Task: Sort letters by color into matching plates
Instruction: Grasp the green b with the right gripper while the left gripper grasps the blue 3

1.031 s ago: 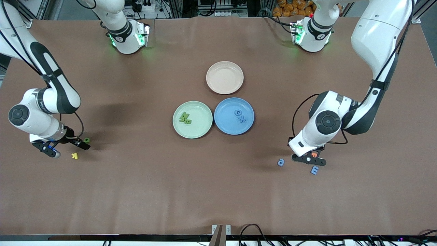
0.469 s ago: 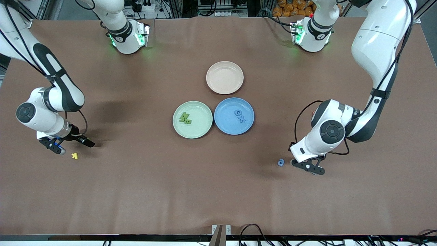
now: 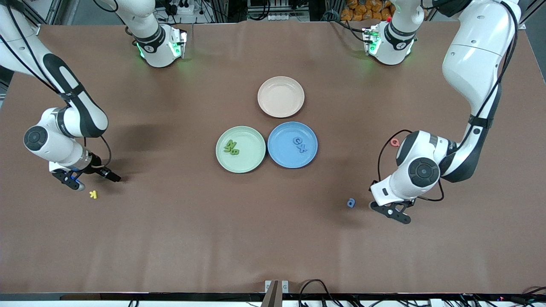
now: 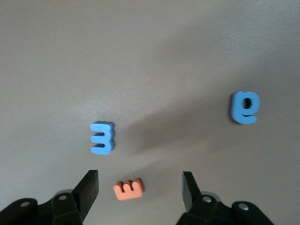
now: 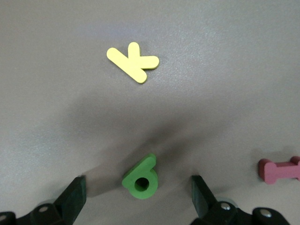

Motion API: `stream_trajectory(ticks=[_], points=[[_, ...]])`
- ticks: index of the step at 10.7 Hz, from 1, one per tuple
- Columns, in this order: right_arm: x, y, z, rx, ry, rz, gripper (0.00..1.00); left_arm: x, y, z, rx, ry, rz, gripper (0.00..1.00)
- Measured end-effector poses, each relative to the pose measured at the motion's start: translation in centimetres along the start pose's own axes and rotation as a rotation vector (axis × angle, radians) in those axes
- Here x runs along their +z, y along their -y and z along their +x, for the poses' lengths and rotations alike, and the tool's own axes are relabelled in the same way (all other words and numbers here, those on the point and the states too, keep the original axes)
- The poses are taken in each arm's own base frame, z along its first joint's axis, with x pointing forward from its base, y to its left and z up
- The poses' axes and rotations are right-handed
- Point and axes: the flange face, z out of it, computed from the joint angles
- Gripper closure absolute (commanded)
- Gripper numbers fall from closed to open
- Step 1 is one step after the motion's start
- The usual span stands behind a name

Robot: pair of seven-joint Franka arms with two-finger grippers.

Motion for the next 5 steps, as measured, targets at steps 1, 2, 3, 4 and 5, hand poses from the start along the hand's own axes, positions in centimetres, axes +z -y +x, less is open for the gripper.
stream_trajectory(ticks=[1, 2, 3, 4, 5], points=[[0.0, -0.1, 0.0, 0.0, 0.0, -0.001, 0.45, 0.5, 0.9, 0.1, 0.012, -0.002, 0.002, 0.25], [0.0, -0.2, -0.1, 0.002, 0.0, -0.001, 0.55, 1.1, 1.6, 0.2, 0.02, -0.003, 0.001, 0.26], [-0.1, -0.2, 0.0, 0.002, -0.002, 0.001, 0.57, 1.5, 1.9, 0.4, 0.034, -0.011, -0.002, 0.26], [-0.4, -0.1, 0.0, 0.001, -0.006, 0.003, 0.57, 1.8, 2.1, 0.7, 0.049, -0.026, -0.003, 0.26], [-0.6, 0.1, 0.1, -0.001, -0.011, 0.005, 0.57, 2.0, 2.4, 0.9, 0.053, -0.034, -0.005, 0.26]])
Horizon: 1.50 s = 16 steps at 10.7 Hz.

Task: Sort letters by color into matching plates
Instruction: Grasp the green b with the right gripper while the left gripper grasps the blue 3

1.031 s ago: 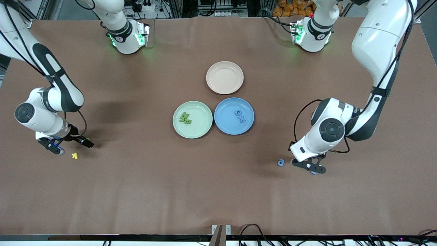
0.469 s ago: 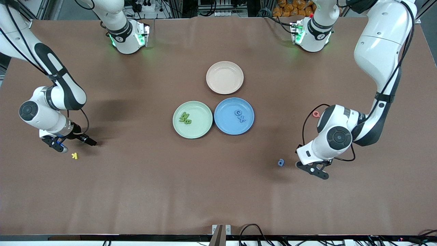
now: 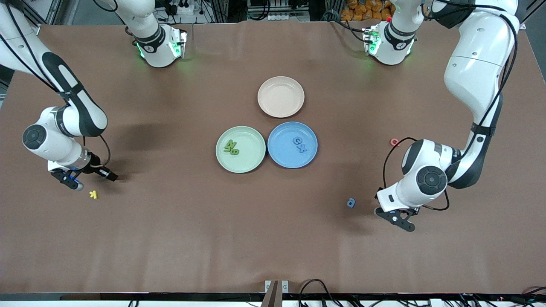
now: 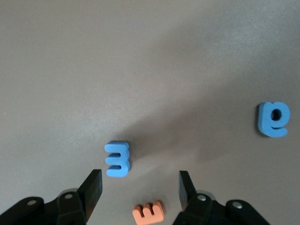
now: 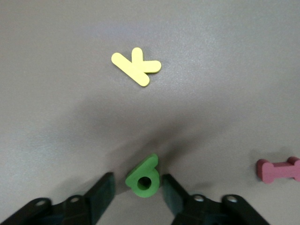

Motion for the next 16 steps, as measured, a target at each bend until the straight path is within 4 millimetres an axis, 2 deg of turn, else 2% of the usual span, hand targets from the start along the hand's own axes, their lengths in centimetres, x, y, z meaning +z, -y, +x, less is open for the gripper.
stream_trajectory(ticks=[3, 5, 6, 9, 16], points=[[-0.1, 0.1, 0.0, 0.0, -0.003, 0.003, 0.58, 0.8, 1.5, 0.1, 0.017, -0.009, -0.002, 0.28], [-0.1, 0.1, 0.0, 0.0, -0.004, 0.003, 0.58, 2.0, 2.7, -0.2, 0.017, -0.01, 0.001, 0.28], [-0.1, 0.1, 0.0, 0.0, -0.004, 0.003, 0.51, 2.7, 3.4, -0.5, 0.02, -0.009, 0.004, 0.28], [-0.4, 0.3, 0.5, 0.001, -0.017, 0.009, 0.49, 2.7, 4.0, -0.4, 0.017, -0.017, 0.007, 0.28], [-0.3, 0.4, 1.1, 0.006, -0.035, 0.023, 0.68, 2.0, 4.4, -0.1, 0.004, -0.033, 0.005, 0.28]])
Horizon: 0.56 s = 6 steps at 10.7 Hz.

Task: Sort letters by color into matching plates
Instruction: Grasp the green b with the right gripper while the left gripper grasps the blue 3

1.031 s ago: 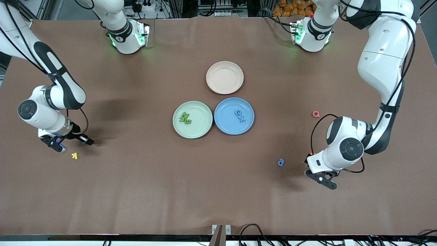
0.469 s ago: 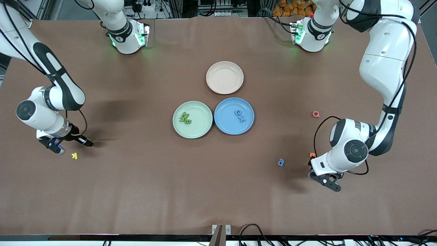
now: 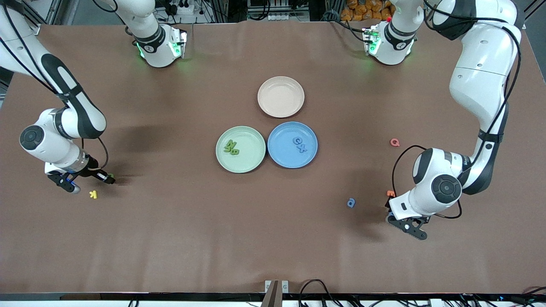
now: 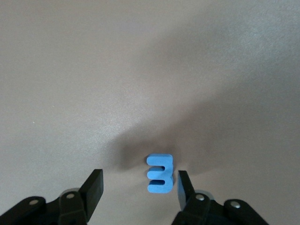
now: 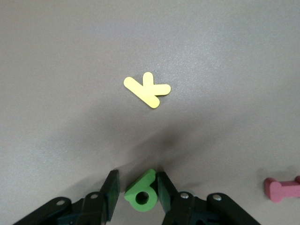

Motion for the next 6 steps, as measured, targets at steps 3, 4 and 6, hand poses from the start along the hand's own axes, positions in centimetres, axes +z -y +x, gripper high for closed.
stream_trajectory(ticks=[3, 4, 6], points=[[-0.12, 0.14, 0.09, -0.001, -0.008, 0.005, 0.72, -0.32, 0.08, 0.13, -0.009, -0.007, -0.007, 0.27], [-0.12, 0.14, 0.1, -0.001, -0.008, 0.005, 0.73, -0.38, 0.09, 0.15, -0.009, -0.008, -0.006, 0.27], [-0.12, 0.13, 0.1, 0.0, -0.008, 0.005, 0.73, -0.49, 0.06, 0.21, -0.011, -0.01, -0.008, 0.27]])
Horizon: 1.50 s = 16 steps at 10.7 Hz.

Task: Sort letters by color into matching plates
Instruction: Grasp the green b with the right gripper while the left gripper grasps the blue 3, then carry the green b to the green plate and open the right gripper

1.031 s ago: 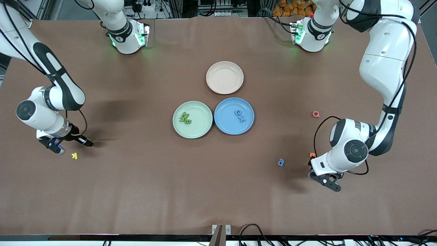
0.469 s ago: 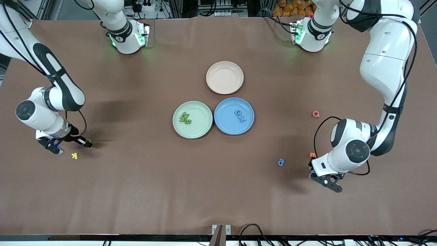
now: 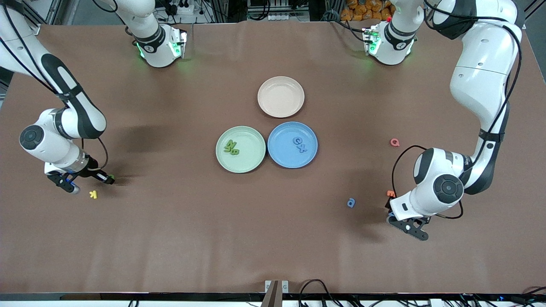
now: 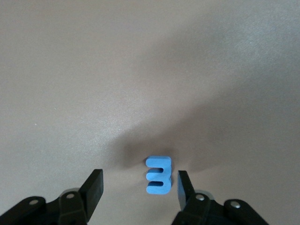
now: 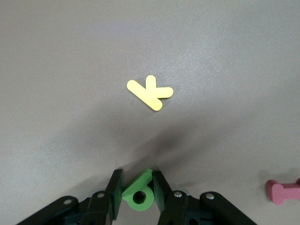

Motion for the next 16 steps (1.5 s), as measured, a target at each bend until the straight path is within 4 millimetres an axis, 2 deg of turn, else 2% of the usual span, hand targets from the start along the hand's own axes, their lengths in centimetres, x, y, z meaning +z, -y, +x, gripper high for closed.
stream_trajectory(ticks=[4, 11, 13, 16], points=[[-0.2, 0.3, 0.1, 0.003, -0.006, 0.002, 0.76, -0.2, 0.0, 0.1, -0.005, -0.004, -0.004, 0.27], [-0.3, 2.2, -0.3, 0.014, 0.005, -0.005, 0.76, -0.3, -0.2, 0.2, -0.004, -0.005, -0.007, 0.28], [-0.4, 5.0, -1.3, 0.016, 0.035, -0.028, 0.76, -0.1, -0.4, 0.2, -0.001, -0.002, -0.01, 0.28], [-1.9, 11.1, -3.9, 0.031, 0.063, -0.042, 0.76, 0.2, -0.6, 0.1, -0.001, 0.004, -0.015, 0.28]])
